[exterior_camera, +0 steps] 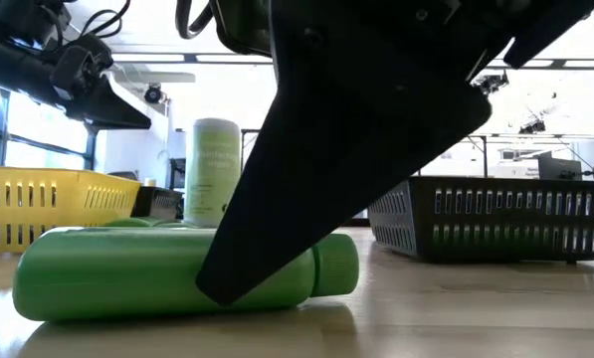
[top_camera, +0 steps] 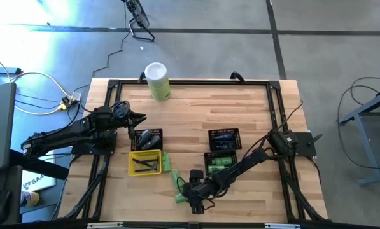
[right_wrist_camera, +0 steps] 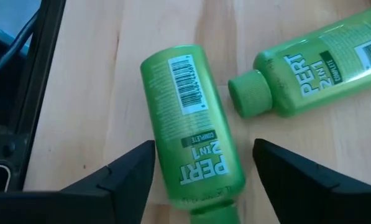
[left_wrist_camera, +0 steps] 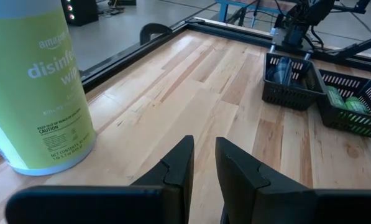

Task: Pick & Place Travel size toiletries
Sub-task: Put the green shampoo into the bottom right black bin

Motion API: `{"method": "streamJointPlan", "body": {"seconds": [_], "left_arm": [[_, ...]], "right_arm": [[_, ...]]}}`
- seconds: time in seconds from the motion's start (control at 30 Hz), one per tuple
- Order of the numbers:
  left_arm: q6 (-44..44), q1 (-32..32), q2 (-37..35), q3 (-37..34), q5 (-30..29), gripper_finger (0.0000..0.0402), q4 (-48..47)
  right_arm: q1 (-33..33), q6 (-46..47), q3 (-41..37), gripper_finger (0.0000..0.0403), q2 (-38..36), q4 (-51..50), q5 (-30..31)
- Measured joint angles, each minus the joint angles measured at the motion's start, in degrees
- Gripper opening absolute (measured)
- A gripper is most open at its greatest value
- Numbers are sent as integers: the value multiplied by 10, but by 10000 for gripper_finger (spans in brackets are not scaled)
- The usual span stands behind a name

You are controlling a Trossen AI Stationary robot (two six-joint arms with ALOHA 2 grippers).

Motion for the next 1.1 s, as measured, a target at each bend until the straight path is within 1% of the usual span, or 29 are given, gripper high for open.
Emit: {"method": "streamJointPlan", "body": {"seconds": [0.53,0.63,0.83,1.1], "left_arm": [[0,0,0,0,0,63,0],[0,0,0,0,0,63,0],[0,0,0,0,0,63,0],[0,0,0,0,0,63,0]], "right_arm": [[-1,0,0,182,0,-4,10],[-1,0,0,179,0,-4,10],[-1,0,0,188,0,-4,10],[-1,13,-1,180,-5,-15,2]]}}
